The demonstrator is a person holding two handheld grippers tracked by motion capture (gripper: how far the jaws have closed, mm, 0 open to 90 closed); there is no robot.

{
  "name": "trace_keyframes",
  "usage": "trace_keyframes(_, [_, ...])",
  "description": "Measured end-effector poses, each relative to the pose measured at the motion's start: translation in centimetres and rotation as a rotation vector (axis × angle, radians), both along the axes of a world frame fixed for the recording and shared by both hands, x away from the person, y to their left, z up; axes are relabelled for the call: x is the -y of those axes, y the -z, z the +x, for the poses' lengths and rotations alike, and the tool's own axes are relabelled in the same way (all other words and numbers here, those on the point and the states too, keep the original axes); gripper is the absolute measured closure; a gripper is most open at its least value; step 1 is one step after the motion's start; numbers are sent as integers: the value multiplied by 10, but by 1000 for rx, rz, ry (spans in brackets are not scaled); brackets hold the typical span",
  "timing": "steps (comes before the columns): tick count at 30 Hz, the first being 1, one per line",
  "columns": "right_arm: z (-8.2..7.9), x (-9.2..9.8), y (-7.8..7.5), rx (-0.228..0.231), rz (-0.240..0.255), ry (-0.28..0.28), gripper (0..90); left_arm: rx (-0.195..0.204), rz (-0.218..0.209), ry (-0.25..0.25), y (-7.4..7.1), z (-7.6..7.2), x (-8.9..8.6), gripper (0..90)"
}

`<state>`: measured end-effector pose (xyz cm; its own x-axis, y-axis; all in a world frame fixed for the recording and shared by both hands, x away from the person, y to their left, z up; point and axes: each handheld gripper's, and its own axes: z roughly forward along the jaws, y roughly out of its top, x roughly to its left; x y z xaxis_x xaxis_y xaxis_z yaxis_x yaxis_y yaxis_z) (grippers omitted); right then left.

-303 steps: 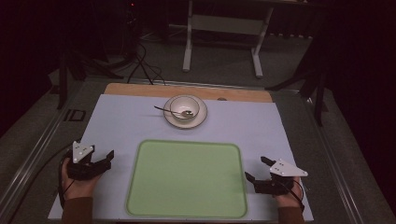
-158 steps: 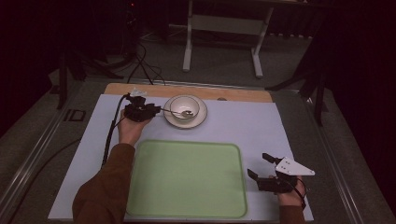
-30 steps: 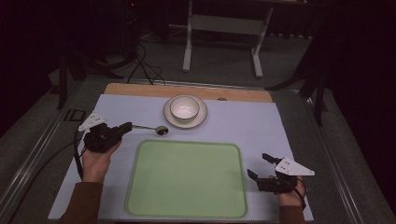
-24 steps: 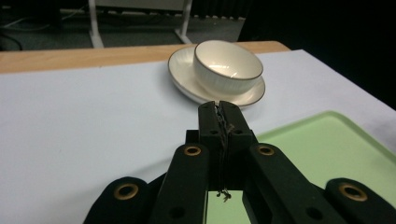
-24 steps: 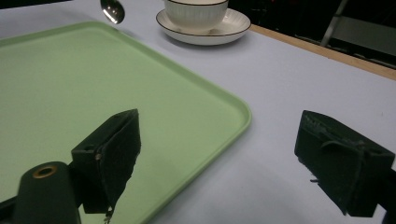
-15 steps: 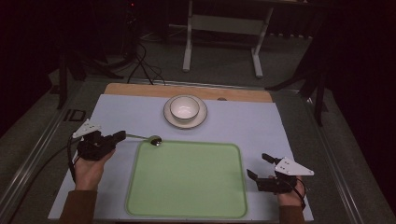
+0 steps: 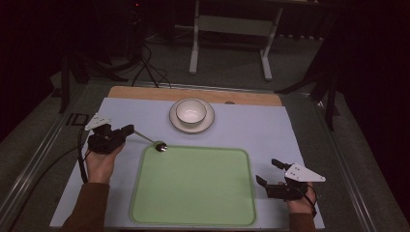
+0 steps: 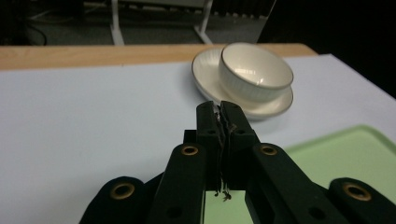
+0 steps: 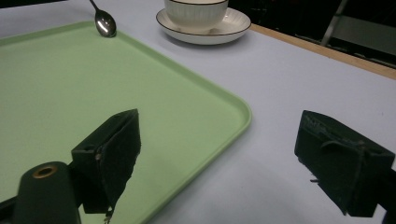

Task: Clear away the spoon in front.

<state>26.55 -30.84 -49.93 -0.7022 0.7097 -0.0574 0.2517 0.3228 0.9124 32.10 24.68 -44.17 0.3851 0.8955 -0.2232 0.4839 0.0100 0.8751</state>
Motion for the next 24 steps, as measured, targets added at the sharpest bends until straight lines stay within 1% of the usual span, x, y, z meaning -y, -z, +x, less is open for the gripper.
trace_keyframes(3, [0,0,0,-2,-2,0,140,35,-2,4,-1,10,4,876])
trace_keyframes(7, [0,0,0,-2,-2,-1,141,64,-2,9,-3,20,10,878])
trace_keyframes(8, [0,0,0,-2,-2,-1,140,71,-9,9,-3,23,11,879])
trace_keyframes(11, [0,0,0,-3,-2,-2,140,84,-59,4,0,29,15,881])
trace_keyframes(13, [0,0,0,-4,-3,-3,141,83,-68,3,1,32,17,883])
trace_keyframes(16, [1,0,0,-4,-2,-4,141,78,-79,12,2,33,21,887])
trace_keyframes(19, [1,0,0,-5,-2,-4,140,76,-74,28,0,30,23,888])
trace_keyframes(24, [1,0,0,-5,-2,-4,140,78,-60,42,-8,23,21,888])
